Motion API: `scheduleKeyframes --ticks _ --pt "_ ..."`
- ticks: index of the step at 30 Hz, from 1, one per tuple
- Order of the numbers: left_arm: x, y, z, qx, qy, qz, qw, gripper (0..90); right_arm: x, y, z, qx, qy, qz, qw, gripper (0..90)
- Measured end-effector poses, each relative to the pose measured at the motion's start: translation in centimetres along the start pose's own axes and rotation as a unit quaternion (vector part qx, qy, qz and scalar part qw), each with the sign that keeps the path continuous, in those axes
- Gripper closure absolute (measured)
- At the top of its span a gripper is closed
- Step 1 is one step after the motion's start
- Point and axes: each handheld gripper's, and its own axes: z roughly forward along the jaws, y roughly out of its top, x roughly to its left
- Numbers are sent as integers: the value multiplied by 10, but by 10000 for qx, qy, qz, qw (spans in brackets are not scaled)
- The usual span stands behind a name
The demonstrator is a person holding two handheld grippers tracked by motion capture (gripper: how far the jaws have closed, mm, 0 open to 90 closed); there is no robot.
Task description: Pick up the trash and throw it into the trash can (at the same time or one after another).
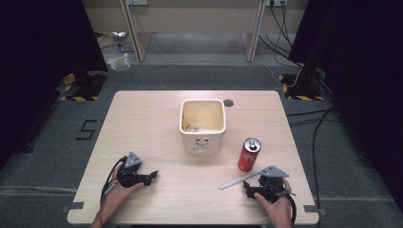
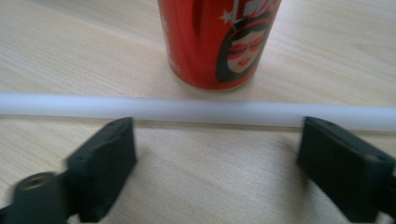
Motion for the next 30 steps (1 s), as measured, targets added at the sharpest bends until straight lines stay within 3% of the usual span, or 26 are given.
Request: scheduleKeyframes --ticks 12,30 --pt "0 0 0 -6 2 -5 10000 154 -3 0 -13 -266 23 30 9996 153" --pt "0 0 0 1 0 2 10000 154 -5 21 -30 -631 -56 -58 9980 151"
